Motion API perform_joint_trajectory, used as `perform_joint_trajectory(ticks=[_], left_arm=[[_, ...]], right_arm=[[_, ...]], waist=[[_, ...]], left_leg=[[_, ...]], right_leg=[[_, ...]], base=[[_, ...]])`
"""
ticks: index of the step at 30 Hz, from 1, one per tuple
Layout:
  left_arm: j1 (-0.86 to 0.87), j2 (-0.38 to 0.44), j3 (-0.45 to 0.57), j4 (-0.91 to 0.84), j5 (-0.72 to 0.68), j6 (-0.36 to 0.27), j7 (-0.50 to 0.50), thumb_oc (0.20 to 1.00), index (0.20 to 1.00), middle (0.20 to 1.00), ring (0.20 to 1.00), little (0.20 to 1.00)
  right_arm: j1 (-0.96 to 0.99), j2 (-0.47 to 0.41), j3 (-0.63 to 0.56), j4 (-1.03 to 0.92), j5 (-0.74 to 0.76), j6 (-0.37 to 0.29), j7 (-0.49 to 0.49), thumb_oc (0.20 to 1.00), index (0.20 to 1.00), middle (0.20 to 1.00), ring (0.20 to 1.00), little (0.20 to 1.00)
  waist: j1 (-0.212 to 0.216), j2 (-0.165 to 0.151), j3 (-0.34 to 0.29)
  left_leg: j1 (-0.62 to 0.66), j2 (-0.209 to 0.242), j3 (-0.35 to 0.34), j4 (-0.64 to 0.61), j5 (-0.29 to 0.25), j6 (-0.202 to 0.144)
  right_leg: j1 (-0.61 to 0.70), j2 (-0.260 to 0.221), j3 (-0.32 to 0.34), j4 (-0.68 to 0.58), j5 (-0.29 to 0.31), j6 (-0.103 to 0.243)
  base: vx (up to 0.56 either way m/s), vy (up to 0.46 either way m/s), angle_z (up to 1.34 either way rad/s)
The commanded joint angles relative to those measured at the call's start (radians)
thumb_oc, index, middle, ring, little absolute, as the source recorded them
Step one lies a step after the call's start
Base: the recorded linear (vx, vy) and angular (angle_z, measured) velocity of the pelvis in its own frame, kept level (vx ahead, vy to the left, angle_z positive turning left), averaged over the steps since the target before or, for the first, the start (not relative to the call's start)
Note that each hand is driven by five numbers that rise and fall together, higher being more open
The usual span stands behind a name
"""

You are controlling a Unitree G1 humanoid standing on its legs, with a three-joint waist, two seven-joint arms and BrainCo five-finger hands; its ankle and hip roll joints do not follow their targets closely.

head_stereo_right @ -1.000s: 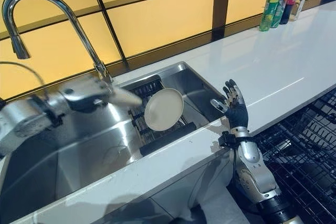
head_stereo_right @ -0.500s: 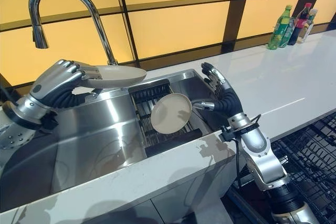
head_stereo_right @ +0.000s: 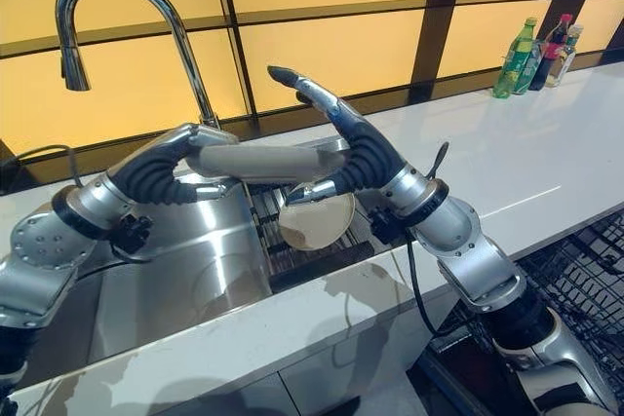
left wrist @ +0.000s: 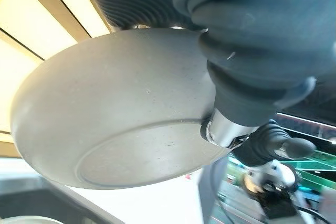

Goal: Pick up plates and place into dishwasher.

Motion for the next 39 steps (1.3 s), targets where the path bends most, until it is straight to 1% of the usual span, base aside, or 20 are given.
perform_joint_trajectory(ticks=[1,4,7,10,14,16,19,21,23,26,30,34,36,37,38,39], left_arm=[[-0.127,-0.018,-0.023,0.001,-0.094,-0.020,0.037,0.200,0.200,0.200,0.200,0.200],[-0.125,-0.061,-0.024,-0.016,-0.094,-0.017,0.034,0.200,0.200,0.200,0.200,0.200],[-0.124,-0.080,-0.038,-0.028,-0.078,-0.004,0.026,0.200,0.200,0.200,0.200,0.200],[-0.122,-0.072,-0.047,-0.027,-0.059,-0.009,0.037,0.200,0.200,0.200,0.200,0.200],[-0.091,-0.053,-0.020,-0.026,-0.041,-0.026,0.051,0.200,0.200,0.200,0.200,0.200],[-0.077,-0.044,-0.007,-0.030,-0.044,-0.034,0.062,0.200,0.200,0.200,0.200,0.200],[-0.051,-0.041,0.017,-0.040,-0.038,-0.051,0.074,0.200,0.200,0.200,0.200,0.200],[-0.026,-0.055,0.038,-0.041,-0.019,-0.075,0.063,0.200,0.200,0.200,0.200,0.200],[-0.007,-0.053,0.061,-0.054,-0.014,-0.080,0.056,0.200,0.200,0.200,0.200,0.200],[0.010,-0.040,0.092,-0.068,-0.011,-0.089,0.056,0.200,0.200,0.200,0.200,0.200],[0.011,-0.035,0.112,-0.070,-0.020,-0.093,0.066,0.200,0.200,0.200,0.200,0.200],[0.015,-0.048,0.125,-0.071,-0.041,-0.096,0.062,0.200,0.200,0.200,0.200,0.200],[0.018,-0.056,0.126,-0.078,-0.037,-0.097,0.057,0.200,0.200,0.200,0.200,0.200],[0.018,-0.058,0.124,-0.082,-0.041,-0.095,0.054,0.200,0.200,0.200,0.200,0.200],[0.016,-0.061,0.122,-0.085,-0.041,-0.093,0.053,0.200,0.200,0.200,0.200,0.200],[0.015,-0.062,0.121,-0.084,-0.043,-0.093,0.052,0.200,0.200,0.200,0.200,0.200]], right_arm=[[-0.061,-0.035,0.014,-0.063,0.049,-0.010,-0.008,1.000,1.000,1.000,1.000,1.000],[-0.047,0.002,0.026,-0.085,0.029,-0.008,0.028,1.000,1.000,1.000,1.000,1.000],[-0.049,0.010,0.047,-0.097,0.011,-0.004,0.062,1.000,1.000,1.000,1.000,1.000],[-0.054,-0.006,0.060,-0.101,0.031,0.003,0.079,1.000,1.000,1.000,1.000,1.000],[-0.006,-0.031,0.050,-0.088,0.029,0.019,0.109,1.000,1.000,1.000,1.000,1.000],[0.015,-0.038,0.041,-0.084,0.019,0.022,0.101,1.000,1.000,1.000,1.000,1.000],[0.048,-0.034,0.010,-0.081,0.013,0.022,0.019,1.000,1.000,1.000,1.000,1.000],[0.080,-0.006,-0.024,-0.057,-0.033,0.029,-0.014,1.000,1.000,1.000,1.000,1.000],[0.110,-0.004,-0.040,-0.051,-0.043,0.053,-0.003,1.000,1.000,1.000,1.000,1.000],[0.138,-0.027,-0.064,-0.058,-0.039,0.081,-0.001,1.000,1.000,1.000,1.000,1.000],[0.151,-0.042,-0.085,-0.060,-0.017,0.098,0.005,1.000,1.000,1.000,1.000,1.000],[0.162,-0.041,-0.087,-0.058,-0.017,0.116,0.037,1.000,1.000,1.000,1.000,1.000],[0.164,-0.041,-0.083,-0.063,-0.010,0.119,0.043,0.818,0.818,0.818,0.818,0.818],[0.161,-0.042,-0.079,-0.064,-0.003,0.117,0.046,0.580,0.580,0.580,0.580,0.580],[0.156,-0.040,-0.075,-0.065,0.002,0.120,0.049,0.238,0.238,0.238,0.238,0.238],[0.154,-0.038,-0.073,-0.065,0.004,0.118,0.051,0.200,0.200,0.200,0.200,0.200]], waist=[[0.009,-0.016,-0.039],[0.010,-0.018,-0.040],[0.011,-0.020,-0.042],[0.008,-0.021,-0.042],[0.006,-0.021,-0.046],[0.007,-0.022,-0.043],[0.007,-0.022,-0.040],[0.006,-0.021,-0.038],[0.005,-0.019,-0.038],[0.003,-0.018,-0.039],[0.000,-0.019,-0.037],[-0.001,-0.020,-0.039],[-0.001,-0.020,-0.038],[0.001,-0.021,-0.038],[0.001,-0.021,-0.038],[0.001,-0.020,-0.038]], left_leg=[[-0.008,-0.015,-0.021,0.001,-0.062,0.003],[-0.008,-0.019,-0.025,0.001,-0.063,0.007],[-0.008,-0.022,-0.029,0.001,-0.063,0.008],[-0.007,-0.023,-0.027,0.001,-0.064,0.010],[-0.004,-0.023,-0.021,0.001,-0.065,0.014],[-0.003,-0.024,-0.020,0.001,-0.065,0.015],[-0.002,-0.025,-0.020,0.001,-0.064,0.017],[-0.001,-0.027,-0.024,0.001,-0.067,0.020],[0.000,-0.028,-0.024,0.001,-0.068,0.020],[0.000,-0.027,-0.021,0.001,-0.069,0.020],[0.002,-0.028,-0.023,0.001,-0.070,0.019],[0.003,-0.030,-0.029,0.001,-0.071,0.019],[0.003,-0.030,-0.030,0.001,-0.070,0.019],[0.003,-0.031,-0.031,0.001,-0.070,0.018],[0.004,-0.031,-0.031,0.001,-0.071,0.018],[0.004,-0.031,-0.031,0.001,-0.071,0.018]], right_leg=[[-0.001,-0.027,-0.059,0.006,-0.030,0.045],[0.000,-0.027,-0.055,0.006,-0.030,0.044],[-0.001,-0.028,-0.053,0.006,-0.029,0.046],[0.000,-0.029,-0.050,0.006,-0.028,0.046],[0.001,-0.030,-0.046,0.006,-0.028,0.046],[0.003,-0.032,-0.048,0.006,-0.028,0.046],[0.005,-0.032,-0.049,0.006,-0.028,0.044],[0.006,-0.031,-0.045,0.006,-0.027,0.045],[0.006,-0.033,-0.042,0.006,-0.027,0.047],[0.006,-0.034,-0.044,0.006,-0.027,0.049],[0.008,-0.033,-0.043,0.006,-0.028,0.048],[0.010,-0.032,-0.039,0.006,-0.030,0.048],[0.011,-0.033,-0.040,0.006,-0.030,0.048],[0.012,-0.034,-0.041,0.006,-0.030,0.049],[0.012,-0.034,-0.042,0.006,-0.031,0.049],[0.013,-0.035,-0.042,0.006,-0.031,0.049]], base=[[0.00,0.000,0.00],[0.00,0.000,0.00],[0.00,0.000,0.00],[0.01,0.011,0.00],[0.02,0.025,0.00],[0.00,0.000,0.00],[0.00,0.000,0.00],[0.00,0.000,0.00],[0.00,0.000,0.00],[0.00,0.000,0.00],[0.00,0.000,0.00],[0.00,0.000,0.00],[0.00,0.000,0.00],[0.00,0.000,0.00],[0.00,0.000,0.00],[0.00,0.000,0.00]])
